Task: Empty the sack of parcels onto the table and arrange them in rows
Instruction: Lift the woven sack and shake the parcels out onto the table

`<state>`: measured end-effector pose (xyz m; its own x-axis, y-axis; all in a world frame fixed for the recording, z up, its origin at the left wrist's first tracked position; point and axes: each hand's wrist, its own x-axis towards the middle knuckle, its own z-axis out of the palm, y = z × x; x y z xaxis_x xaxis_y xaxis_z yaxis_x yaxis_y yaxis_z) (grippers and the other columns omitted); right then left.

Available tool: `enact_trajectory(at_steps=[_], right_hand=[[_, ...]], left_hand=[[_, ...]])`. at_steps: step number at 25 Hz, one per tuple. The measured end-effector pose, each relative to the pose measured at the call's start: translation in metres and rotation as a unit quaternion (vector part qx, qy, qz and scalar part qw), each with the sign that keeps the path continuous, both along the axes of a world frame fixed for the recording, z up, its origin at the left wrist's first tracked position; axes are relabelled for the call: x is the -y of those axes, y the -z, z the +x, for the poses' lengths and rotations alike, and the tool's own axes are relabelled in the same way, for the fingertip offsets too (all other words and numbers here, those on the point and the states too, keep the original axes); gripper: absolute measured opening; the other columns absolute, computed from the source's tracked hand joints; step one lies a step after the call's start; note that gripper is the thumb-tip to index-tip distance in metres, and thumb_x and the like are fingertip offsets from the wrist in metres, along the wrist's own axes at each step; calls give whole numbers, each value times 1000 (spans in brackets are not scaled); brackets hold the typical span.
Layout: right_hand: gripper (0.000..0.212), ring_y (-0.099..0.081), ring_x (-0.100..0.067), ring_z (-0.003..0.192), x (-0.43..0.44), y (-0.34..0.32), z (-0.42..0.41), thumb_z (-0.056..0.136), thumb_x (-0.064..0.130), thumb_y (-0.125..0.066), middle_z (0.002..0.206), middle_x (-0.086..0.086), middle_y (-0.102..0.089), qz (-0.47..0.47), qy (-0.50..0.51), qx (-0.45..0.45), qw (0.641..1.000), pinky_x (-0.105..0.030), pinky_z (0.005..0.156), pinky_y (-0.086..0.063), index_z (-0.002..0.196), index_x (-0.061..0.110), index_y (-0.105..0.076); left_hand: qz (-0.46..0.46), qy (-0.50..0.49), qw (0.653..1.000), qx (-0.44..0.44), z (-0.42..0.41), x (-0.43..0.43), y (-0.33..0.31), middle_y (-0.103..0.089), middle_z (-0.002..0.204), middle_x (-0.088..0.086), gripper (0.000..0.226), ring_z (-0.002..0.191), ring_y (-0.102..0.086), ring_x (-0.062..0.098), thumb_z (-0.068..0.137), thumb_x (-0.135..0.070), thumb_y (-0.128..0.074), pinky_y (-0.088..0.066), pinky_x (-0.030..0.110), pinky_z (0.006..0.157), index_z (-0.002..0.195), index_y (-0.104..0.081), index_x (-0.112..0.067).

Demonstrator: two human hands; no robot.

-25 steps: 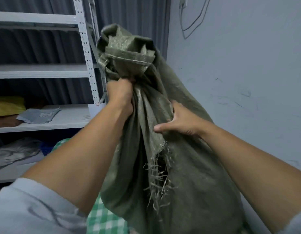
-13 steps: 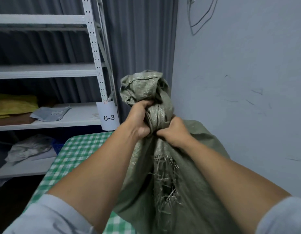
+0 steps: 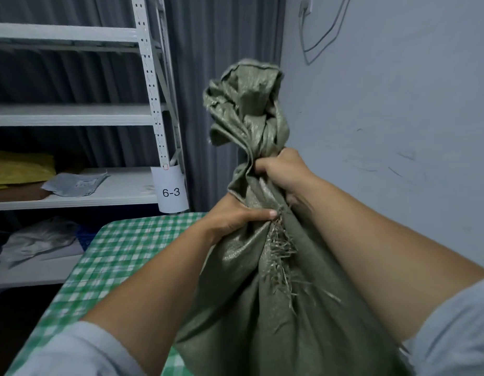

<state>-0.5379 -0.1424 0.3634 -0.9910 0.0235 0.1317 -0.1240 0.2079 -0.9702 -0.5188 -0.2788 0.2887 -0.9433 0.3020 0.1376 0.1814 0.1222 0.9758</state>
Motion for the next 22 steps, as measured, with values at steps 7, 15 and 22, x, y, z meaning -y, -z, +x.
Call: enact_trajectory(at_steps=[7,15,22], right_hand=[[31,-75,-33,92,-9,16,4,72,5,-81,96,-20,-77,18,-170,63,983,-49,90,-59,101,-1,-72],[50,-66,-13,91,-61,51,3,76,38,-88,107,2,-70,344,-142,72,925,-27,81,-50,114,21,-61],[12,-58,-17,71,-52,11,12,82,3,-68,71,-3,-63,245,7,-69,967,-32,67,-47,70,5,-67]], left_hand=[[34,-140,990,-12,2,-16,22,-76,109,-7,54,103,-70,11,60,-24,-82,-53,23,87,113,-73,-17],[75,-205,974,59,13,2,-2,-78,102,-3,36,92,-74,18,80,-24,-80,-55,34,92,114,-72,-14],[121,-171,976,-67,23,12,-60,-77,100,-10,27,90,-74,5,85,-11,-78,-59,18,79,111,-70,-17]])
